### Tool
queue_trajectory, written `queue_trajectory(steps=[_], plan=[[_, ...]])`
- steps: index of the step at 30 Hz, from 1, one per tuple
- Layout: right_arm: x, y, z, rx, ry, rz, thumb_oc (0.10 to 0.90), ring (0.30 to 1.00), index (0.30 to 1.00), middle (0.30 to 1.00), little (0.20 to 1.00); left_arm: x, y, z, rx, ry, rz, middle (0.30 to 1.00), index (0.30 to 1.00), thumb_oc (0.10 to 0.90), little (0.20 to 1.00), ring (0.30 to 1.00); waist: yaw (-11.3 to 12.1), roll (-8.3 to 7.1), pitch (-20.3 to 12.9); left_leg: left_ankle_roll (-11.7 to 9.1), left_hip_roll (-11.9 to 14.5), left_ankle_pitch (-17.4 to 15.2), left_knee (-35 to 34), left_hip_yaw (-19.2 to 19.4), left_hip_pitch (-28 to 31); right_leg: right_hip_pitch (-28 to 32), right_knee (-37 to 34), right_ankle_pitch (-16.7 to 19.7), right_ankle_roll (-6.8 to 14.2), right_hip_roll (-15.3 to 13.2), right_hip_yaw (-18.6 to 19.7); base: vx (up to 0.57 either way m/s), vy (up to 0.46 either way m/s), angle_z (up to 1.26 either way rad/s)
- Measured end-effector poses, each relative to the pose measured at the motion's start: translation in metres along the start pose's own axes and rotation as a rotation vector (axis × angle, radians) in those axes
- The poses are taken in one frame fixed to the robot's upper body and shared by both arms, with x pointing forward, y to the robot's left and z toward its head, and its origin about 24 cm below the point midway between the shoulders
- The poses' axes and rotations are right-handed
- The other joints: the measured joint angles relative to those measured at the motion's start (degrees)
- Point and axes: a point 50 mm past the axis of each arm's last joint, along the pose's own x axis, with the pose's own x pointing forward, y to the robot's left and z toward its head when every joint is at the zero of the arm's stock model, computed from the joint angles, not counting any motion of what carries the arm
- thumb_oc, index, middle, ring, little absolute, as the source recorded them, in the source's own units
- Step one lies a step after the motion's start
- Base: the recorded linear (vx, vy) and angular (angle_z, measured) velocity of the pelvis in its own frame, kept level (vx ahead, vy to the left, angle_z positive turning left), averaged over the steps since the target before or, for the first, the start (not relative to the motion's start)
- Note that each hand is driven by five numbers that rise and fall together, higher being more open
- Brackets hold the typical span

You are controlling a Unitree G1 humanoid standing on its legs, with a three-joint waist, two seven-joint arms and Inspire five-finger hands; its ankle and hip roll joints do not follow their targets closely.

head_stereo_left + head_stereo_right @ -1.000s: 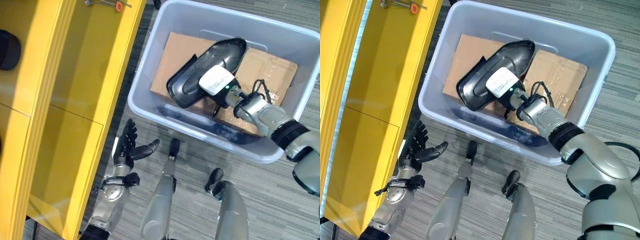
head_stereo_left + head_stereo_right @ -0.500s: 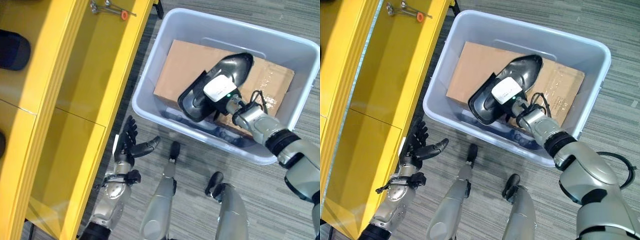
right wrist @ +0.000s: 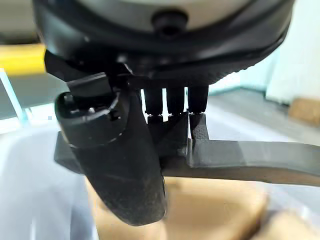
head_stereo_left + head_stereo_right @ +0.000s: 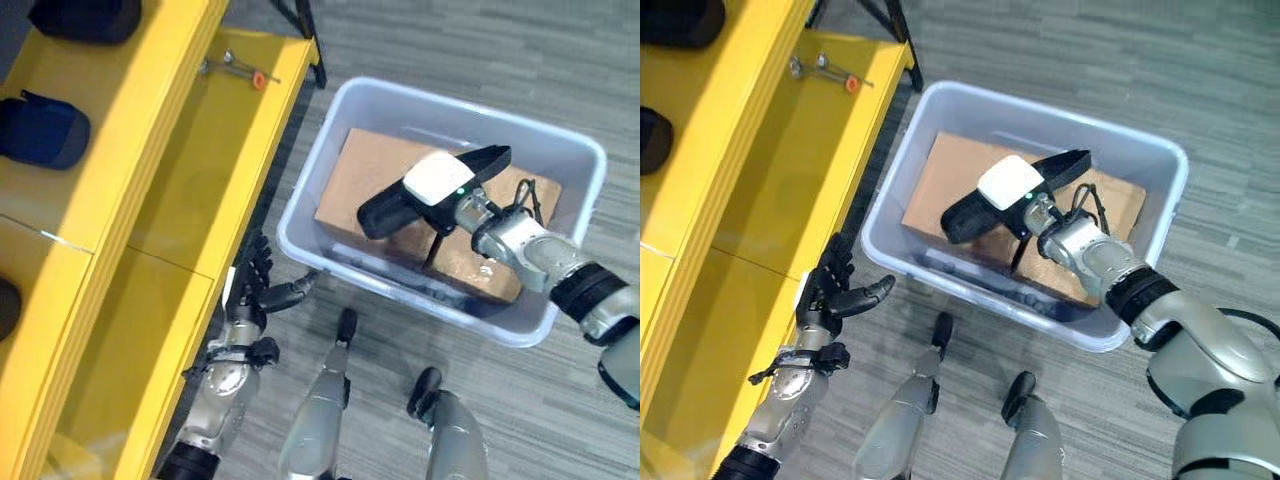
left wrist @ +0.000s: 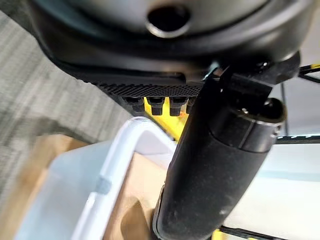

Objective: Move parts from the plastic box to the shelf.

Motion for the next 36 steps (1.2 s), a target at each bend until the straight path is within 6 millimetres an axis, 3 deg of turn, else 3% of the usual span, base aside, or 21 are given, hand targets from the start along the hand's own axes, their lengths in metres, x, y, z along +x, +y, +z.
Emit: queue_trajectory(steps=[5, 8, 12, 13, 20, 29, 33, 36], plan=[[-0.005, -0.027, -0.002, 0.038, -0.017, -0.114, 0.4, 0.3, 0.3, 0.3, 0.3, -0.001, 0.01, 0.0, 0.034, 0.018, -0.003, 1.0, 1.0, 0.9, 1.0, 1.0, -1.38, -5.12, -3.66, -0.02, -0.07, -1.75, -0.84, 1.37, 3.73, 5.29, -5.51, 1.66, 1.04, 0.52, 0.6, 0.1, 0.034, -0.07], [-0.02, -0.038, -0.004, 0.084, -0.011, -0.201, 0.4, 0.3, 0.3, 0.3, 0.3, -0.002, 0.013, -0.002, 0.044, 0.036, -0.003, 1.0, 1.0, 0.9, 1.0, 1.0, -1.7, -5.77, -4.45, 0.7, -0.44, -2.02, -1.09, 2.63, 6.78, 10.04, -11.02, 3.94, 2.1, 0.79, 1.37, 0.12, 0.04, -0.17], [-0.032, -0.037, 0.001, 0.163, -0.016, -0.253, 0.4, 0.3, 0.3, 0.3, 0.3, -0.002, 0.015, -0.003, 0.054, 0.04, 0.001, 1.0, 1.0, 0.9, 1.0, 1.0, -3.4, -6.16, -5.99, 1.66, -1.2, -2.99, -1.69, 3.9, 9.97, 15.25, -17.35, 6.79, 3.23, 0.89, 1.81, 0.11, 0.041, -0.18], [-0.037, -0.029, 0.008, 0.228, -0.023, -0.254, 0.4, 0.3, 0.3, 0.3, 0.3, -0.002, 0.018, -0.002, 0.066, 0.037, 0.009, 1.0, 1.0, 0.9, 1.0, 1.0, -3.96, -7.07, -7.5, 2.04, -1.27, -3.61, -2.07, 5.65, 11.55, 17.4, -20.92, 8.52, 3.62, 1.14, 3.28, 0.13, 0.037, -0.41], [-0.045, -0.009, 0.024, 0.298, -0.06, -0.209, 0.4, 0.3, 0.3, 0.3, 0.3, -0.005, 0.019, -0.005, 0.103, 0.057, -0.007, 1.0, 1.0, 0.9, 1.0, 1.0, -7.72, -8.0, -10.16, 2.04, -1.01, -5.65, -2.11, 8.96, 14.85, 21.85, -27.71, 11.94, 3.71, 1.59, 6.32, 0.06, 0.017, -0.28], [-0.055, 0.004, 0.035, 0.362, -0.09, -0.155, 0.4, 0.3, 0.3, 0.3, 0.3, -0.002, 0.016, 0.005, 0.204, 0.001, -0.022, 1.0, 1.0, 0.9, 1.0, 1.0, -10.68, -8.41, -12.45, 1.95, -0.58, -6.31, -2.13, 10.75, 16.86, 23.84, -30.01, 12.95, 3.55, 2.18, 8.07, 0.03, 0.005, -0.11], [-0.055, 0.003, 0.037, 0.363, -0.11, -0.154, 0.4, 0.3, 0.3, 0.3, 0.3, 0.0, 0.016, 0.019, 0.299, -0.073, -0.02, 1.0, 1.0, 0.9, 1.0, 1.0, -10.8, -8.64, -12.63, 1.9, -0.22, -6.3, -2.13, 11.09, 16.91, 23.88, -30.57, 13.38, 3.34, 2.47, 8.93, 0.01, -0.001, -0.07], [-0.057, 0.001, 0.038, 0.35, -0.139, -0.135, 0.4, 0.3, 0.3, 0.3, 0.3, 0.008, 0.016, 0.05, 0.528, -0.243, 0.0, 1.0, 1.0, 0.9, 1.0, 1.0, -10.87, -8.67, -12.65, 1.82, -0.06, -6.25, -2.13, 11.19, 16.91, 23.95, -30.84, 13.59, 3.28, 2.58, 9.07, 0.0, 0.0, 0.0]])
